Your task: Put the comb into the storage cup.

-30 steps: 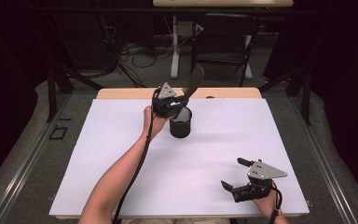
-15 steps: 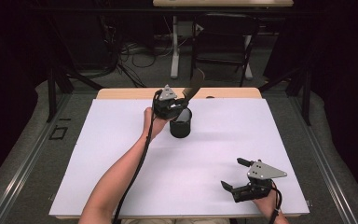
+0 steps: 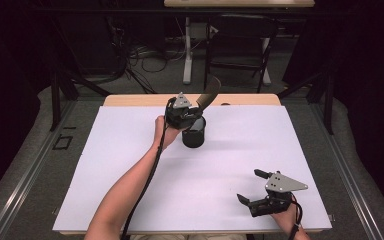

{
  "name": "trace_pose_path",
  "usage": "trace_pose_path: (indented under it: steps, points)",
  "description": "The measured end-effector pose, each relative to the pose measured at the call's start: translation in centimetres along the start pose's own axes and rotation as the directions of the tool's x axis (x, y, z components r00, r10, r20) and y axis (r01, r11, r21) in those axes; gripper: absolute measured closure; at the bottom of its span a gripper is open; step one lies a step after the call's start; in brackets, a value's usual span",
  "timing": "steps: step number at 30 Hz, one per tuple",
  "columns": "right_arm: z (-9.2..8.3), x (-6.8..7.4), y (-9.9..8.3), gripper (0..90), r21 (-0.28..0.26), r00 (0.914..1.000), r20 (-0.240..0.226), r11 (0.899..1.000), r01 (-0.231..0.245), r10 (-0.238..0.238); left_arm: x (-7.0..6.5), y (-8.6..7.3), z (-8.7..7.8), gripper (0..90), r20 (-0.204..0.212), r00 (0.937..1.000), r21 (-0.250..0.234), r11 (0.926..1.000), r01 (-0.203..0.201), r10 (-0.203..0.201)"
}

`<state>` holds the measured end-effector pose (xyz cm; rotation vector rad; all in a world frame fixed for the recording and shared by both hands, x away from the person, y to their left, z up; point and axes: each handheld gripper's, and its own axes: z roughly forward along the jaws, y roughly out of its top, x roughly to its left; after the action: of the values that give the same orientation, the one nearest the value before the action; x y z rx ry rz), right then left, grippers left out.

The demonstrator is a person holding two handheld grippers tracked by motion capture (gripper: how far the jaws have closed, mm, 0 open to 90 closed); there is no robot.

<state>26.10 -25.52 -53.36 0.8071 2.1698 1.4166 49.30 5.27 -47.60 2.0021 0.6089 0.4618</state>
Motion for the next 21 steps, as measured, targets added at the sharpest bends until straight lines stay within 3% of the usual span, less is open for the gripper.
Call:
trace_pose_path:
  steps: [21]
  points:
    - [-0.02,0.01,0.0,0.3,0.005,1.0,-0.001,1.0,-0.002,0.002,-0.57,-0.46,0.43,72.2,-0.002,0.9993,0.04,0.9985,-0.038,0.038]
